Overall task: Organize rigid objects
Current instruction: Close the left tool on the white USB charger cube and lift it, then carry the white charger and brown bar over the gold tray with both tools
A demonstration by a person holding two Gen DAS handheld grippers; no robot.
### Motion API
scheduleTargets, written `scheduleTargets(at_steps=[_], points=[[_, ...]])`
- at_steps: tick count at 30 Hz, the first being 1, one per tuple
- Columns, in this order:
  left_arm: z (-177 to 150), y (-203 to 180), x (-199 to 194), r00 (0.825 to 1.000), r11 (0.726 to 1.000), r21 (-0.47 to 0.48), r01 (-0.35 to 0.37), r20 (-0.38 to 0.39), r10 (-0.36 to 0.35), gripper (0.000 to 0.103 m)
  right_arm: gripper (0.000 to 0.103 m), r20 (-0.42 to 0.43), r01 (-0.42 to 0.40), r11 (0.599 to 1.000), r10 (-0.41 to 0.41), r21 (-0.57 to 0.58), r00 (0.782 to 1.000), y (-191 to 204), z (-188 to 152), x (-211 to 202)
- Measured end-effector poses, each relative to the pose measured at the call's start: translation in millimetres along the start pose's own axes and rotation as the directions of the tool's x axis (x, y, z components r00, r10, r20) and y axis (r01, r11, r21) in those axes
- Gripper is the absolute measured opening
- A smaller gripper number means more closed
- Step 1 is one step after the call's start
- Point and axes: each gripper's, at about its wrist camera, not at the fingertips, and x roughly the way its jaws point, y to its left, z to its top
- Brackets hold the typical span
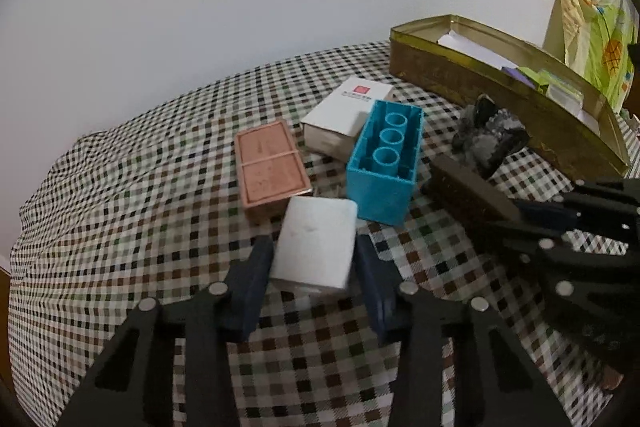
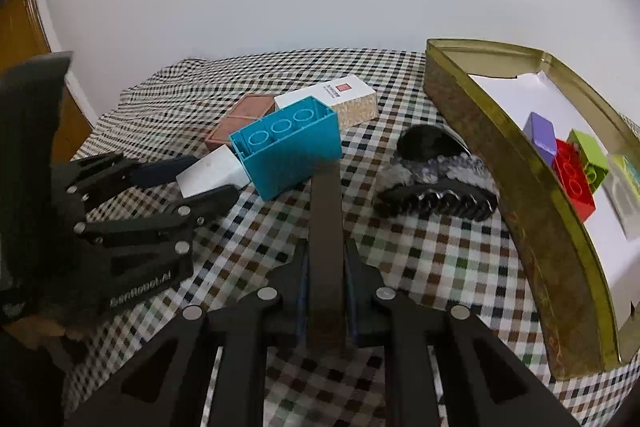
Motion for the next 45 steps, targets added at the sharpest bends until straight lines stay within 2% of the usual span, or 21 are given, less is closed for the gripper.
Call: scheduleTargets(at_steps=[5,9,14,18,23,26,30,36,45], points=[[-6.3,-1.5,-0.9,1.000,1.000,-0.023,-0.017,0.008,0.018,0.037,0.018,-0.004,0.030,0.998,-0.031,-0.058,1.000,5.5,2.2,0.1],[-11.7,-2.8,-11.1,0.997,0.997,-0.056,-0.059,0.051,0.062,0.037,0.018,0.004,-0.019,0.999,0.019,-0.040,1.000,2.0,2.9,-1.8],[-18.7,-3.9,-29.7,0.987,0.989,-0.116,-0.094,0.122,0.108,0.037,0.017,0.090,-0.048,0.999,0.046,0.020,0.995,-11.0,3.5,-14.4],[-22.4,4.7,-39.9,0.979,0.970,-0.222,-0.099,0.152,0.134,0.037,0.017,0.154,-0.060,0.997,0.053,0.042,0.987,-12.2,1.9,-26.8],[-26.6,11.2,-46.9,0.962,0.941,-0.311,-0.136,0.184,0.200,0.037,0.017,0.249,-0.029,1.000,0.028,0.000,0.968,-4.6,-0.9,-48.0],[-27.5,10.5,-50.9,0.952,0.927,-0.342,-0.152,0.200,0.230,0.037,0.017,0.313,0.013,0.999,-0.001,-0.039,0.950,2.8,-2.4,-59.9],[-27.2,0.3,-49.8,0.952,0.929,-0.343,-0.141,0.210,0.222,0.037,0.017,0.363,0.074,0.995,-0.043,-0.073,0.931,10.7,-4.8,-68.7],[-22.7,-19.0,-44.5,0.961,0.941,-0.323,-0.101,0.215,0.177,0.037,0.017,0.370,0.076,0.995,-0.048,-0.062,0.928,-4.0,-4.5,-77.2],[-9.3,-49.3,-44.7,0.956,0.953,-0.290,-0.092,0.243,0.166,0.037,0.017,0.416,0.093,0.996,-0.084,-0.001,0.905,-32.8,-2.4,-92.5]])
